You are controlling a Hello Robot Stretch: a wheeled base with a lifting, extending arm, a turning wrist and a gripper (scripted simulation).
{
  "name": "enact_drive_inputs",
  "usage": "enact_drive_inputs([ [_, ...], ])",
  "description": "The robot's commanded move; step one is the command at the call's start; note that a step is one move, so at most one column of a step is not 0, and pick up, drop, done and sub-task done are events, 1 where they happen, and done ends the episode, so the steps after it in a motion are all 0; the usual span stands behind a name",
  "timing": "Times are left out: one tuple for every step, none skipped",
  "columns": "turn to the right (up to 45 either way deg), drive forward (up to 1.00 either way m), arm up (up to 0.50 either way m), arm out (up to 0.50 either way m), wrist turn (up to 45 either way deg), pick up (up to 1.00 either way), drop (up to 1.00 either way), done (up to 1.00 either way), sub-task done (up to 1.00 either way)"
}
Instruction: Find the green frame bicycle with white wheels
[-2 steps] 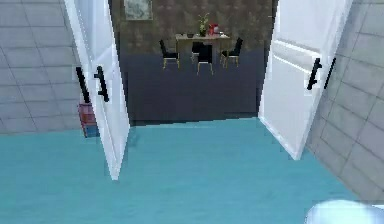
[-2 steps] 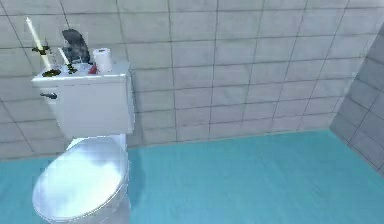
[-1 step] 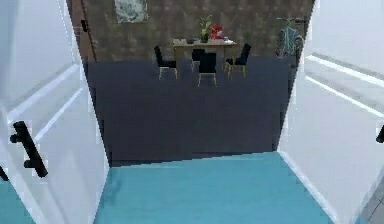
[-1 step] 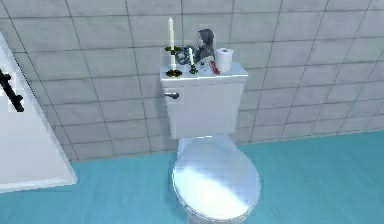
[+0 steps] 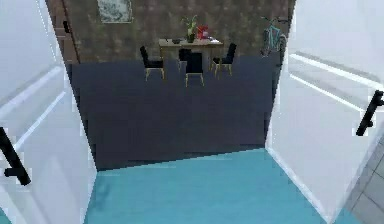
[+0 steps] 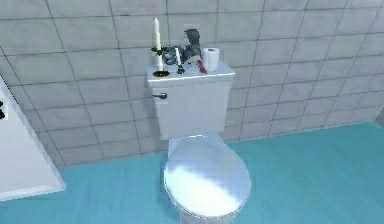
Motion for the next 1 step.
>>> enact_drive_inputs([
  [0.0, 1.00, 0.00, 0.00, 0.0, 0.00, 0.00, 0.00, 0.00],
])
